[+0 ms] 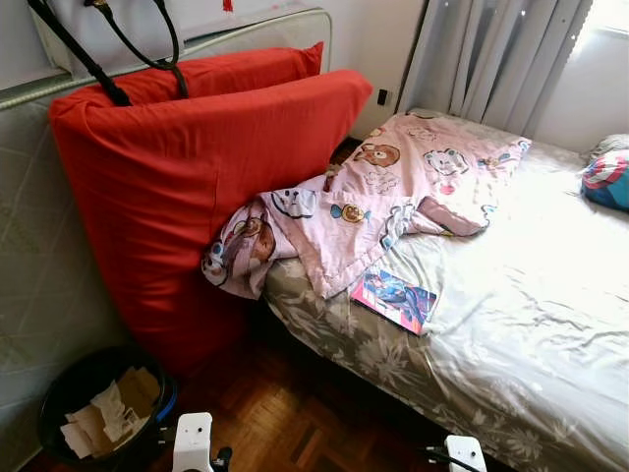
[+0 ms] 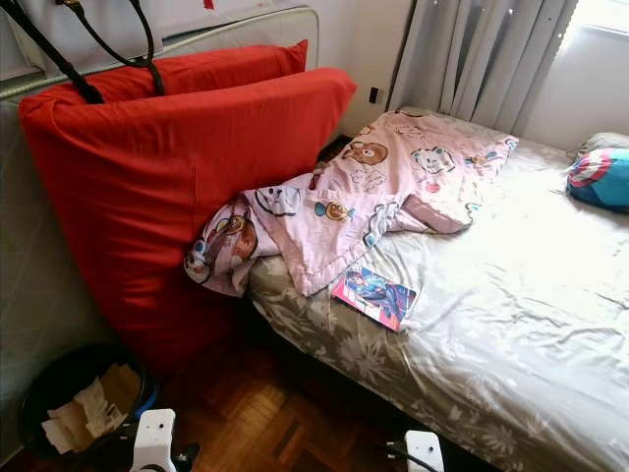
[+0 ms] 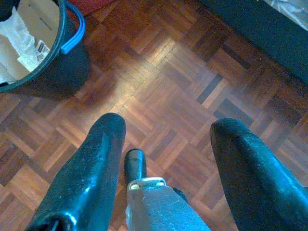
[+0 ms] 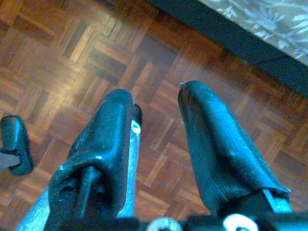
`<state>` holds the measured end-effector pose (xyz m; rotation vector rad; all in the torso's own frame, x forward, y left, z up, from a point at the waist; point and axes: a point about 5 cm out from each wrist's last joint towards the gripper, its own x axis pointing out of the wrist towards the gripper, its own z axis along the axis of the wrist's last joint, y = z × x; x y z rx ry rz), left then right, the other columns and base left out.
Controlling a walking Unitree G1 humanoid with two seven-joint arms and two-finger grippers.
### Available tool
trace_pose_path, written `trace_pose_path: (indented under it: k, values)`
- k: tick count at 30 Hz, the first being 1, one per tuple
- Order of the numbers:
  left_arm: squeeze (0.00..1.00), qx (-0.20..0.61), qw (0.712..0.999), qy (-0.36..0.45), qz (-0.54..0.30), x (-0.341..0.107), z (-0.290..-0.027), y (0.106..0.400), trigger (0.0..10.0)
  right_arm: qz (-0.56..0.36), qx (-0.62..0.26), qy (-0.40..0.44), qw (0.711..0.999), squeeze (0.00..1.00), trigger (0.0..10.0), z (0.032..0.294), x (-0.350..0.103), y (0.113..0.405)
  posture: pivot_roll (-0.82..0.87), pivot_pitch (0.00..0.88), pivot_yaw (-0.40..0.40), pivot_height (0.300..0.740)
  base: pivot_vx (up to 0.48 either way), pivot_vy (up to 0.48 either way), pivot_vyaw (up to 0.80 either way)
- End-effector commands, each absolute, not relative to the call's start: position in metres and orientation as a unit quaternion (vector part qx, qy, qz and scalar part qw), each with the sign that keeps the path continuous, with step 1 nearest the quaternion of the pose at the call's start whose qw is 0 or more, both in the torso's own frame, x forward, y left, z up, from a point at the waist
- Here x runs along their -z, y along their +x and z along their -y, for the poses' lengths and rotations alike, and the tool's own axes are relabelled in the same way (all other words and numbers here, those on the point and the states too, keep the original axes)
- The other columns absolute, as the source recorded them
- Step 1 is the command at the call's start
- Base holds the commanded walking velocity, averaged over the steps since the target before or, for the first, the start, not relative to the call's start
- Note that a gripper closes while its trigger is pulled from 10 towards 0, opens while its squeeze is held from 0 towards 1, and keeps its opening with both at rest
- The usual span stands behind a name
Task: Clean up the room
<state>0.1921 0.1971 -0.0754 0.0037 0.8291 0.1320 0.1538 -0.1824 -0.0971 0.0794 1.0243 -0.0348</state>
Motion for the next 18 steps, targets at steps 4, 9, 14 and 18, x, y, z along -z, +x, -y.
trace_pose_path:
  k: [4, 9, 14, 18]
  values:
    - [0.00, -0.044, 0.912, 0.016, -0.407, 0.0479, -0.2115, 0.2406, 10.0, -0.422, 0.066, 0.105, 0.898, 0.00, 10.0, 0.2047, 0.0727, 0.1997, 0.05, 0.000, -0.080, 0.740, 0.190, 0.000, 0.00]
    - [0.00, -0.042, 0.912, 0.018, -0.408, 0.0482, -0.2113, 0.2403, 10.0, -0.422, 0.065, 0.106, 0.898, 0.00, 10.0, 0.2047, 0.0728, 0.1994, 0.05, 0.000, -0.079, 0.740, 0.302, 0.000, 0.00]
    - [0.00, -0.041, 0.911, 0.019, -0.409, 0.0485, -0.2116, 0.2397, 10.0, -0.422, 0.062, 0.106, 0.898, 0.00, 10.0, 0.2040, 0.0731, 0.1991, 0.05, 0.000, -0.075, 0.740, 0.337, 0.000, 0.00]
    - [0.00, -0.041, 0.911, 0.020, -0.410, 0.0488, -0.2120, 0.2391, 10.0, -0.422, 0.060, 0.106, 0.898, 0.00, 10.0, 0.2035, 0.0734, 0.1986, 0.05, 0.000, -0.070, 0.740, 0.346, 0.000, 0.00]
